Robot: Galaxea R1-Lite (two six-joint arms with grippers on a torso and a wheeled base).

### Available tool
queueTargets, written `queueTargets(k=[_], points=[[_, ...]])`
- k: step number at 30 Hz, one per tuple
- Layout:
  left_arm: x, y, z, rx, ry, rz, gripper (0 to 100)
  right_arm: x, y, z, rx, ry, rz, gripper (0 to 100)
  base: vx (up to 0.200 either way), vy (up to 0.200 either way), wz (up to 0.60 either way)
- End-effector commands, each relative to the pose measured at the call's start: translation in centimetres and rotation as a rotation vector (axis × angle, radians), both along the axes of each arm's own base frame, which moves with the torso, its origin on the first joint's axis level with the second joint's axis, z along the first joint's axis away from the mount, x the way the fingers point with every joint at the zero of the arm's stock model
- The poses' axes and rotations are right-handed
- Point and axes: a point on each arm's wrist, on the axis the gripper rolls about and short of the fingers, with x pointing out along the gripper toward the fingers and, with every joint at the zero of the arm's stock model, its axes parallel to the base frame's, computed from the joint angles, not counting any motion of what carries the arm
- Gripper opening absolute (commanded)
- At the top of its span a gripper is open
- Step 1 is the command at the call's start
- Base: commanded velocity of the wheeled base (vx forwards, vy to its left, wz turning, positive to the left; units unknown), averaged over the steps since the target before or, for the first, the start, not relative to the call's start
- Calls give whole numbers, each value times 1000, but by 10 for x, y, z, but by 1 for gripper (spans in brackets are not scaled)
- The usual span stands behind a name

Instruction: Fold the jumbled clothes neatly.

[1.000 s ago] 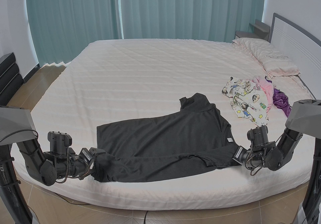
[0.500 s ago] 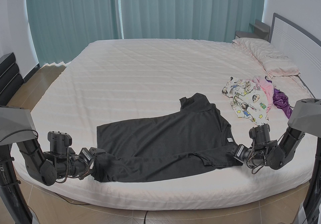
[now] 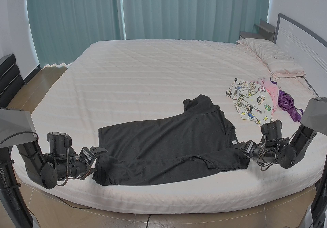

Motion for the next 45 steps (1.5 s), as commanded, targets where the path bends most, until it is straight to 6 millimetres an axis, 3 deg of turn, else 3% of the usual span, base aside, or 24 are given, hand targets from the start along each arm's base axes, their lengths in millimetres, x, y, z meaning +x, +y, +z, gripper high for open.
queueTargets(k=[1,7,11,19,31,41,45], points=[[-1,2,1,-1,-9,5,100,-3,-6,4,18,-24,10,100,0,0,0],[0,2,2,4,-18,10,100,-7,-15,5,22,-67,59,100,0,0,0],[-3,1,0,-2,-4,11,100,-20,-17,4,47,-100,80,100,0,0,0],[-2,1,2,2,-20,3,100,-28,-29,6,103,-148,122,100,200,0,0],[-7,0,-4,76,-13,-43,100,-32,-26,2,125,-126,155,100,17,0,0],[-7,-9,-25,218,16,-115,100,-31,-26,-2,122,-118,156,100,0,0,0],[1,-9,-36,293,22,-82,100,-30,-26,-2,121,-119,157,100,0,0,0]])
